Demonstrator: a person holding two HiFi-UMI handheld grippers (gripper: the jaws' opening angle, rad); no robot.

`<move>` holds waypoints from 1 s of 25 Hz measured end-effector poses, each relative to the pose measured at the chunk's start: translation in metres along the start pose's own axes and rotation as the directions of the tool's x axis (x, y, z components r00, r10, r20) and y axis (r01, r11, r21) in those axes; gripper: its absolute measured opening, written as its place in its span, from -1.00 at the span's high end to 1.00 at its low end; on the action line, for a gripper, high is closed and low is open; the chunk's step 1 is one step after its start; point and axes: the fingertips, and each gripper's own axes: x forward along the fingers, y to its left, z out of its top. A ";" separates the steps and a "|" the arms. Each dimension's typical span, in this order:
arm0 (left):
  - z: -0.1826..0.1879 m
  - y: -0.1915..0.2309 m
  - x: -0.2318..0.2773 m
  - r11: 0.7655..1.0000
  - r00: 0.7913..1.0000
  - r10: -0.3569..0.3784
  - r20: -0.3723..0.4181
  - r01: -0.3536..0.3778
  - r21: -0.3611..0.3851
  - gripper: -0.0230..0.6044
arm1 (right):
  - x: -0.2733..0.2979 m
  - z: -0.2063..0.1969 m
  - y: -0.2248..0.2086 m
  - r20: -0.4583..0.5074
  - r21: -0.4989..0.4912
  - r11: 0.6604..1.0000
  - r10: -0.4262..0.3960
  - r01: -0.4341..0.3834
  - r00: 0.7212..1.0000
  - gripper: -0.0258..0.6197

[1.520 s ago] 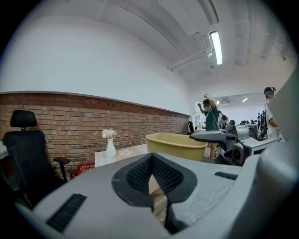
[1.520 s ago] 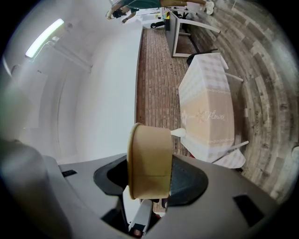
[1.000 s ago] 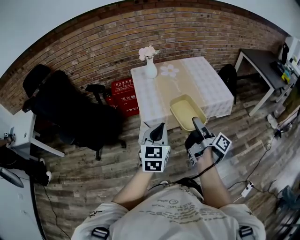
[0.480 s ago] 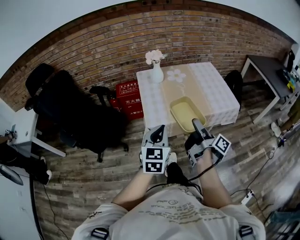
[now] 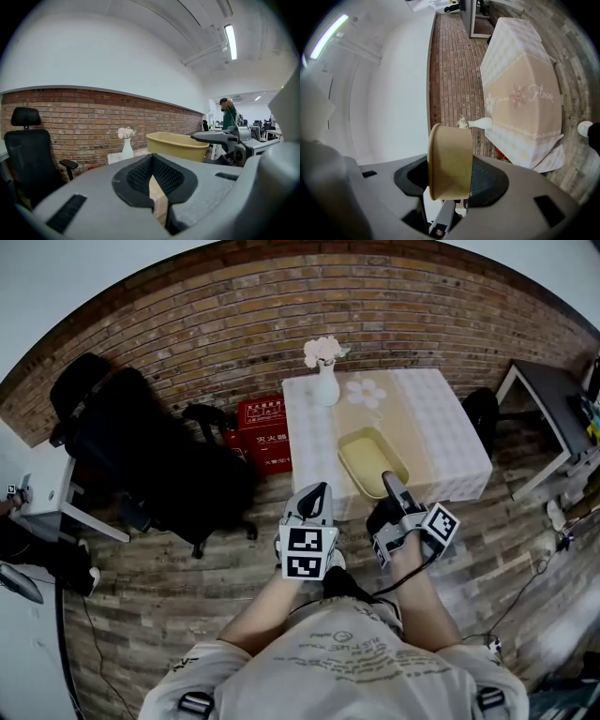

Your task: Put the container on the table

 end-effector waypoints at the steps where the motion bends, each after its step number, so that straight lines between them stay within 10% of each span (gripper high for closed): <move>1: 0.002 0.007 0.009 1.000 1.000 0.004 -0.005 -0.004 -0.004 0.91 | 0.012 0.002 -0.001 -0.007 -0.001 1.000 -0.006 0.006 1.000 0.27; 25: 0.030 0.087 0.166 0.996 0.992 0.074 -0.099 -0.078 -0.034 0.91 | 0.180 0.077 -0.050 -0.151 -0.015 0.997 -0.077 0.075 0.986 0.27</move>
